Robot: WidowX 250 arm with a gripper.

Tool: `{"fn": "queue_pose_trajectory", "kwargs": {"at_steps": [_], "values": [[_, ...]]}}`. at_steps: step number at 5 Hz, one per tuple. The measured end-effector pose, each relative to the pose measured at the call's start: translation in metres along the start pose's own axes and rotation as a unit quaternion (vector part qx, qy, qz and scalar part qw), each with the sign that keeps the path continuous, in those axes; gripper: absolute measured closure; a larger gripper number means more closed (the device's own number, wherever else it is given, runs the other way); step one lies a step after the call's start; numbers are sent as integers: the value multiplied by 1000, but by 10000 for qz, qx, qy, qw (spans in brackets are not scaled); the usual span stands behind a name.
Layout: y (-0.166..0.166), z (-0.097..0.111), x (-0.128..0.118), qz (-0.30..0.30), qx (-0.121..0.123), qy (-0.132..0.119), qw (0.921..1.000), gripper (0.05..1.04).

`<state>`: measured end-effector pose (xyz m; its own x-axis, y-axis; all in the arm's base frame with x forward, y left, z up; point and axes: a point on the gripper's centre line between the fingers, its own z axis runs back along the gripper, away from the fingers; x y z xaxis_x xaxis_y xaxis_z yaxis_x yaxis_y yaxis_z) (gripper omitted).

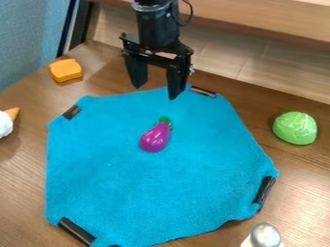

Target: Fold the cloth from right to left

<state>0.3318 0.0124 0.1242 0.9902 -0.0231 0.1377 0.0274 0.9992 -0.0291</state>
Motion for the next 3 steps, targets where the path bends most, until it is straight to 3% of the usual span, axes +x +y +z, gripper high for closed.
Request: {"fn": "queue_pose_trajectory", "kwargs": {"at_steps": [2, 3], "values": [[-13, -21, 6, -9, -57, 220, 9997, 83], [-27, -27, 20, -108, -78, 197, 9997, 83]]}}
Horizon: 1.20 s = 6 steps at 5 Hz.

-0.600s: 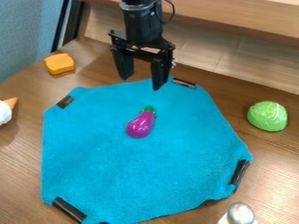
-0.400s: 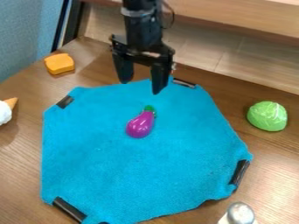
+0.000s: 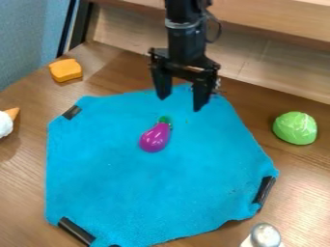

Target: Fold the cloth from right to left

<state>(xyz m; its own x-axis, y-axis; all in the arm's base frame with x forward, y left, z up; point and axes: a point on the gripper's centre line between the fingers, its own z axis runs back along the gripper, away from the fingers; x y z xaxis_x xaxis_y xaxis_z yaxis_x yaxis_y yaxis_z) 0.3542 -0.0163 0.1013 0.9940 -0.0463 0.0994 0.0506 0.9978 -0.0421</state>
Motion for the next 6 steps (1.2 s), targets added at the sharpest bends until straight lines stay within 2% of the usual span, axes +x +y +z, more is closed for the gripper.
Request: {"fn": "queue_pose_trajectory", "kwargs": {"at_steps": [2, 4, 6], "values": [[-44, -12, 11, -325, -104, 51, 9994, 83], [-92, -32, 6, -643, -224, 133, 9976, 83], [-128, -48, -5, -656, -178, 236, 9974, 83]]}}
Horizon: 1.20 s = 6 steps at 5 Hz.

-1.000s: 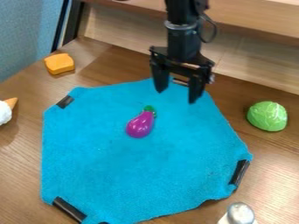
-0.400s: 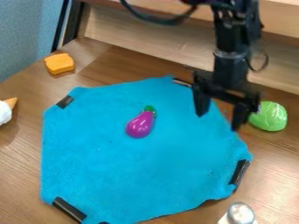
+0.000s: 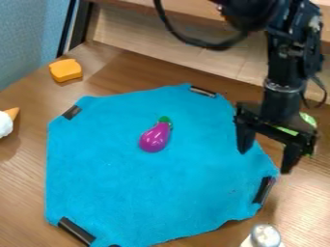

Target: Fold the cloth from right to left

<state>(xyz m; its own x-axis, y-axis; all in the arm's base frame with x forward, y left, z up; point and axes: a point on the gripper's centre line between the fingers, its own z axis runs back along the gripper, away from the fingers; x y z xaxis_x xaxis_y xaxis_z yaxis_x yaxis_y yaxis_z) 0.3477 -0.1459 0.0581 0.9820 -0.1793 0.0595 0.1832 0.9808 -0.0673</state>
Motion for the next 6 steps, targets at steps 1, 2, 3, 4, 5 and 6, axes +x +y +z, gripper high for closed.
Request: {"fn": "queue_pose_trajectory", "kwargs": {"at_steps": [1, 2, 3, 4, 5, 6], "values": [[-5, -4, -4, 59, 15, 26, 10000, 83], [-7, -10, -10, 106, 73, 79, 9999, 83], [-9, -14, -16, 122, 105, 137, 9998, 83], [-9, -21, -23, 173, 153, 214, 9995, 83], [-14, -24, -27, 137, 200, 221, 9995, 83], [-13, -31, -30, 205, 223, 269, 9992, 137]]}}
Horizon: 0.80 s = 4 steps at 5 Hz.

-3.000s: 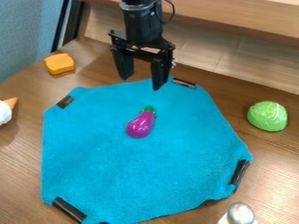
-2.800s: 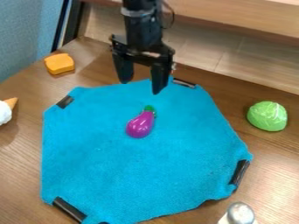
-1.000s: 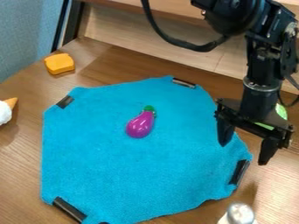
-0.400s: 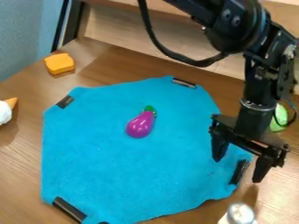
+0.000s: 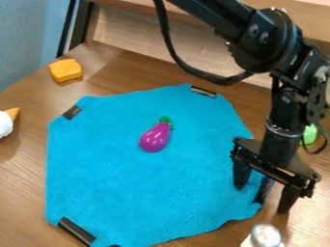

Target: Fold the cloth from right to left

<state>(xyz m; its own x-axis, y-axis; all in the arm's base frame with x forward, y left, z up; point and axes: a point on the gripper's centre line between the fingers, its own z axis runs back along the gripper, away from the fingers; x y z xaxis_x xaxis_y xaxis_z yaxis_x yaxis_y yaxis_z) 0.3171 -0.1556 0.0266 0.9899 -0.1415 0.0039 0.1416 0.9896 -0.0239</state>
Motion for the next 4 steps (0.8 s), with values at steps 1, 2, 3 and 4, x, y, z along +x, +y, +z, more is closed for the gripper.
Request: {"fn": "queue_pose_trajectory", "kwargs": {"at_steps": [1, 2, 3, 4], "values": [[0, -2, 0, 104, -2, -31, 9999, 417], [0, -3, 0, 112, -11, -61, 9999, 705], [0, -3, 0, 123, -52, -65, 9999, 903], [-2, 2, 2, 61, -140, -25, 9999, 1001]]}}
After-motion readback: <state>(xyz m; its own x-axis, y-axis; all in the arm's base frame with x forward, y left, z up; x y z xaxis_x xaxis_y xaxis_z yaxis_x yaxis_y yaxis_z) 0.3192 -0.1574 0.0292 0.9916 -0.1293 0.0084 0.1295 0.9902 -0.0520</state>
